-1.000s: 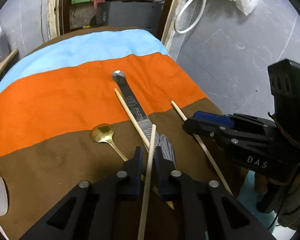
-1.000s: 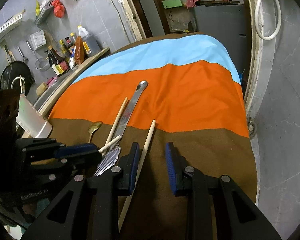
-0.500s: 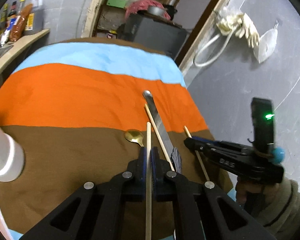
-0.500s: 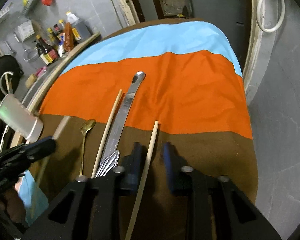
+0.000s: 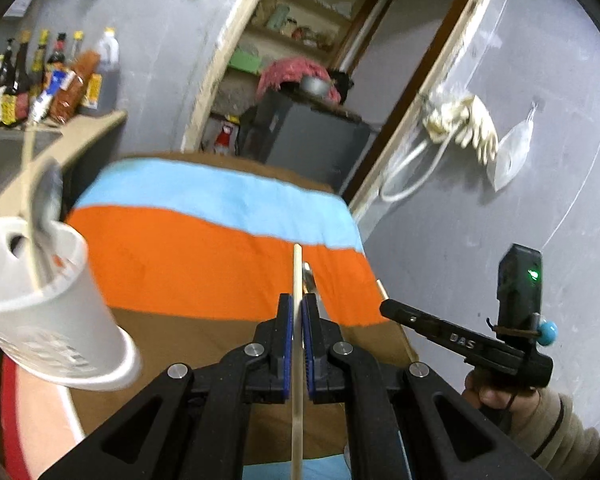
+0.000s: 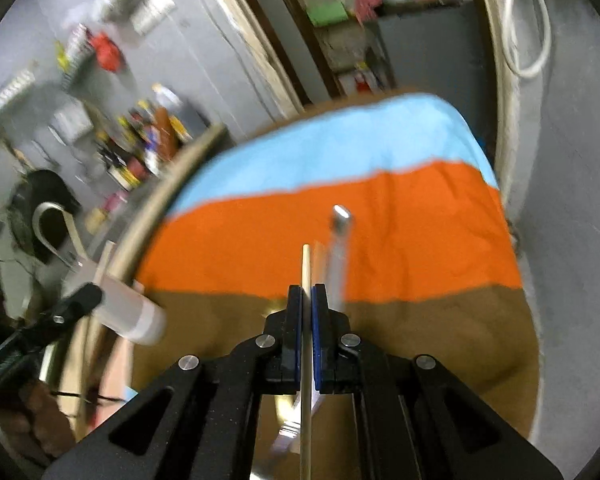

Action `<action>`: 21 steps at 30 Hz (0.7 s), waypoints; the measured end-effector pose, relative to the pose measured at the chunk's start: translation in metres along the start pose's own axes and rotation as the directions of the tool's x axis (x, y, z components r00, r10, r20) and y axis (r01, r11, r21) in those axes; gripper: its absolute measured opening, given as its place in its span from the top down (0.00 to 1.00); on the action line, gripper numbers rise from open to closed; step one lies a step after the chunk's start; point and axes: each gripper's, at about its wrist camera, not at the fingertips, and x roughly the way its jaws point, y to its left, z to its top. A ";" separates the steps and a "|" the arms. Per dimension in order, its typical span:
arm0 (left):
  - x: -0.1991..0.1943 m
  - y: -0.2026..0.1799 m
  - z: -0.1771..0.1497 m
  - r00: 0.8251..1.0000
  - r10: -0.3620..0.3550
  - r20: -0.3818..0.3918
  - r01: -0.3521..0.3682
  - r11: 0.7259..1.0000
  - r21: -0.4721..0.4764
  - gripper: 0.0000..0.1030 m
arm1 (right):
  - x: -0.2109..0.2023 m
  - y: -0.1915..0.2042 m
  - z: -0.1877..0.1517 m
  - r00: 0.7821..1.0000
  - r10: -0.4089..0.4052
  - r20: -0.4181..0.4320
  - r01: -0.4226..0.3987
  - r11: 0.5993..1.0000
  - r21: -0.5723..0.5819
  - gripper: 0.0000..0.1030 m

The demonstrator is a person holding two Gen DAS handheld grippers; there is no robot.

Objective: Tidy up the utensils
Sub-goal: 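Lift and carry the chopstick with left tool while right tool carries its chopstick to the holder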

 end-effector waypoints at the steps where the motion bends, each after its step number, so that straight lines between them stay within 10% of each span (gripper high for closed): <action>1: -0.008 0.004 0.006 1.000 0.003 0.018 -0.003 1.000 -0.003 0.95 | -0.004 0.009 0.003 0.999 0.024 0.026 -0.024 1.000 -0.010 0.96; 13: -0.090 0.077 0.055 0.971 0.092 0.219 -0.080 0.995 -0.061 0.95 | -0.003 0.136 0.047 0.940 0.283 0.189 -0.259 0.955 -0.142 0.96; 21: -0.116 0.149 0.076 0.929 0.156 0.335 -0.105 0.981 -0.165 0.95 | -0.002 0.211 0.045 0.816 0.439 0.376 -0.368 0.896 -0.249 0.96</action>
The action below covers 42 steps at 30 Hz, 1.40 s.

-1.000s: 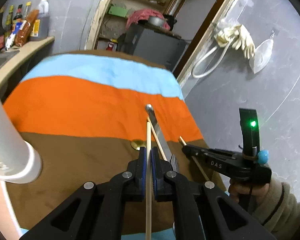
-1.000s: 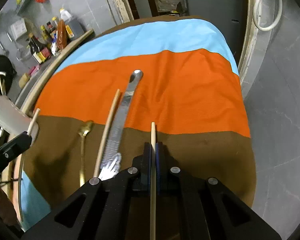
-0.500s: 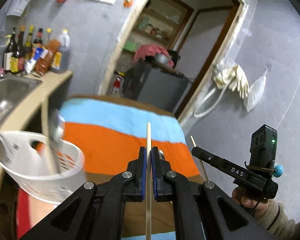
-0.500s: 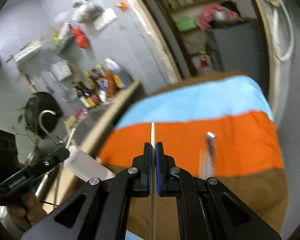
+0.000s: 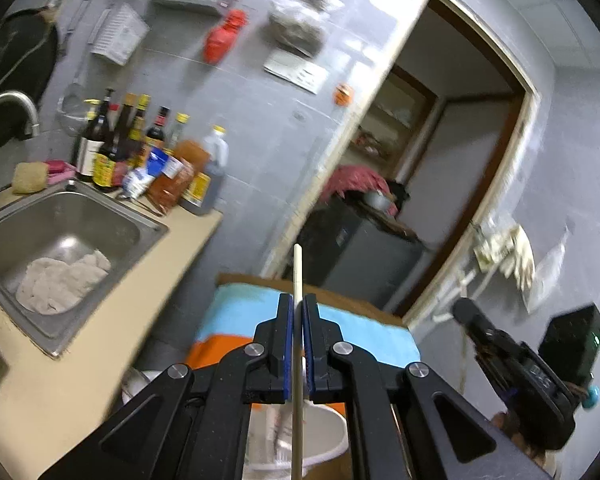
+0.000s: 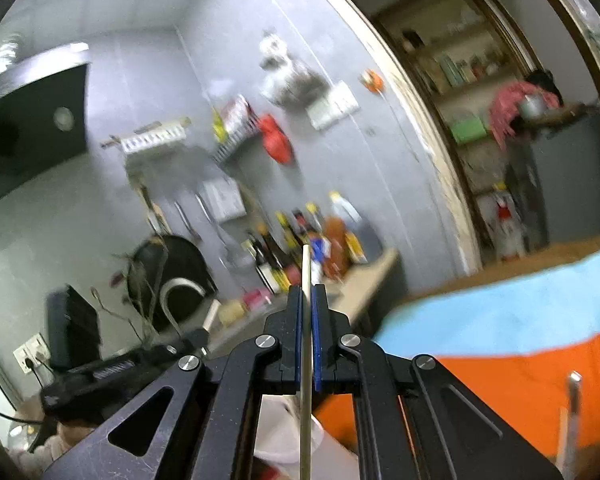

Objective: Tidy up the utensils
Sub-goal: 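Lift and carry the chopstick with left tool while right tool carries its chopstick to the holder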

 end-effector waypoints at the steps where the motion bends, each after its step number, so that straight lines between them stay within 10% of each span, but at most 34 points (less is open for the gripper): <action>1: 0.000 0.007 0.003 1.000 -0.004 0.010 0.004 1.000 -0.014 0.95 | 0.005 0.007 -0.001 0.999 0.012 0.034 -0.012 1.000 -0.006 0.96; 16: 0.032 0.083 -0.004 0.982 0.014 0.186 0.021 0.983 -0.185 0.95 | 0.021 0.015 -0.034 0.930 -0.147 0.336 0.127 0.989 0.079 0.96; 42: 0.041 0.096 -0.022 0.949 0.130 0.288 -0.081 0.981 -0.176 0.95 | 0.036 0.055 -0.051 0.832 -0.356 0.426 0.411 0.911 -0.041 0.96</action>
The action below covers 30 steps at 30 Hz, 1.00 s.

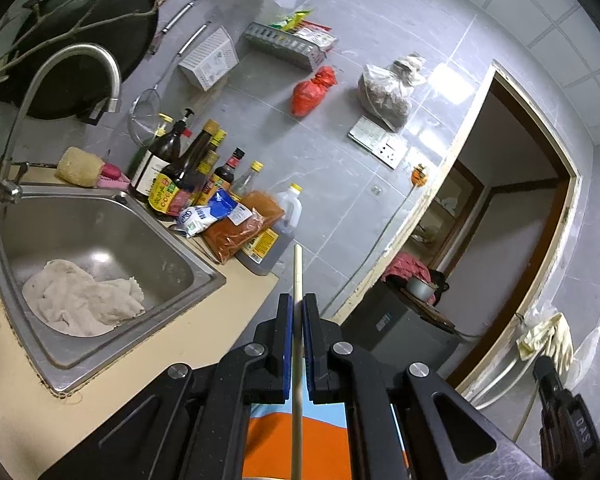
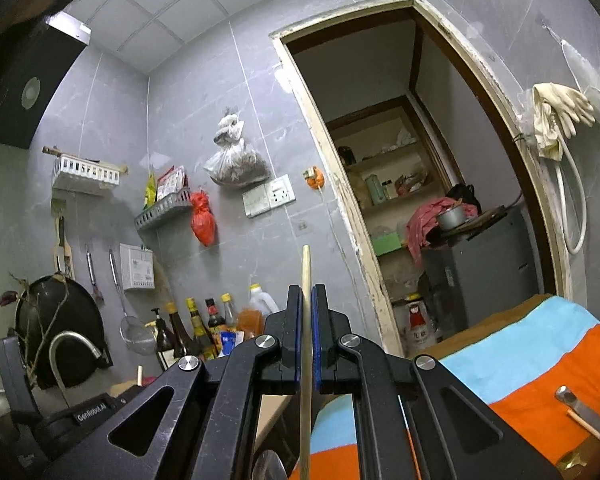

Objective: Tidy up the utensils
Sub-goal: 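Lift and carry the chopstick with left tool while right tool carries its chopstick to the holder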

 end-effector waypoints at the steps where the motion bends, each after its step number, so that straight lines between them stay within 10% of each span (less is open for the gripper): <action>1: 0.000 0.000 0.000 1.000 0.001 0.003 -0.001 1.000 0.000 0.95 | -0.001 -0.001 -0.001 1.000 0.005 0.001 -0.005 1.000 0.001 0.96; 30: -0.013 -0.022 -0.022 0.987 0.035 -0.157 -0.008 0.985 0.171 0.94 | 0.002 -0.023 -0.026 0.984 0.107 -0.142 -0.102 0.994 0.044 0.84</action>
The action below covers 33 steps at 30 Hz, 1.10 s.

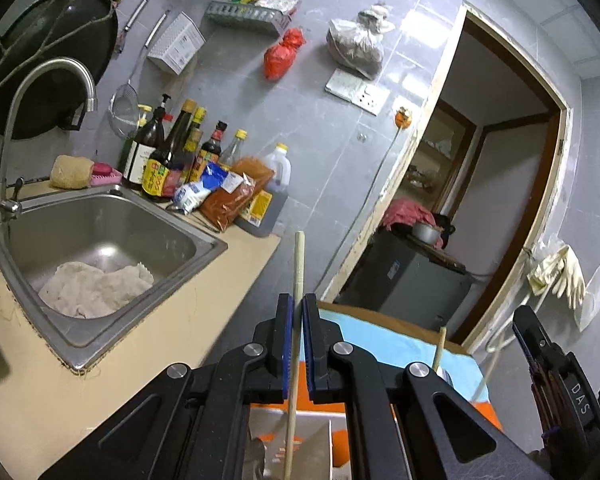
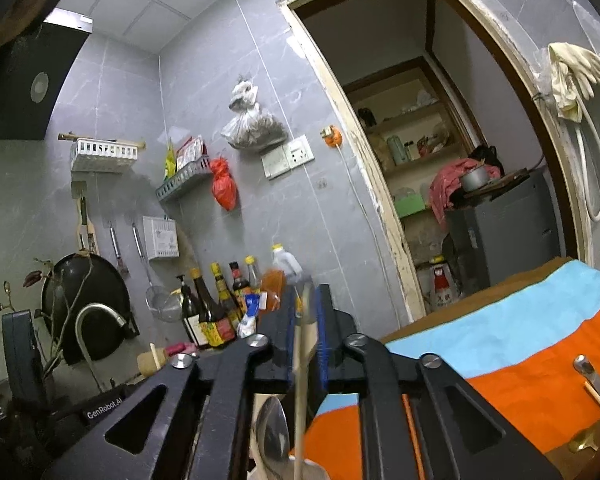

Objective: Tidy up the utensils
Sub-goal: 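Lift and carry the chopstick with left tool while right tool carries its chopstick to the holder, then open left tool to drop the chopstick while right tool drops its chopstick into the holder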

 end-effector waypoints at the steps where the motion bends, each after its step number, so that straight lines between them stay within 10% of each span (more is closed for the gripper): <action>1: 0.000 -0.001 -0.001 1.000 0.000 -0.010 0.000 1.000 0.002 0.94 | -0.002 -0.002 0.000 1.000 -0.003 -0.004 0.003 1.000 0.003 0.81; 15: -0.017 -0.026 0.004 0.998 -0.054 -0.039 0.055 0.998 0.017 0.46 | -0.025 -0.026 0.028 0.997 -0.061 -0.044 0.061 0.998 -0.004 0.55; 24: -0.034 -0.081 0.010 0.999 -0.052 -0.018 0.053 0.990 0.129 0.03 | -0.050 -0.051 0.062 0.988 -0.143 -0.050 0.143 0.990 -0.019 0.08; 33: -0.046 -0.144 -0.001 0.999 -0.048 -0.010 0.049 0.968 0.246 0.00 | -0.086 -0.088 0.103 0.972 -0.234 -0.022 0.232 0.971 -0.058 0.02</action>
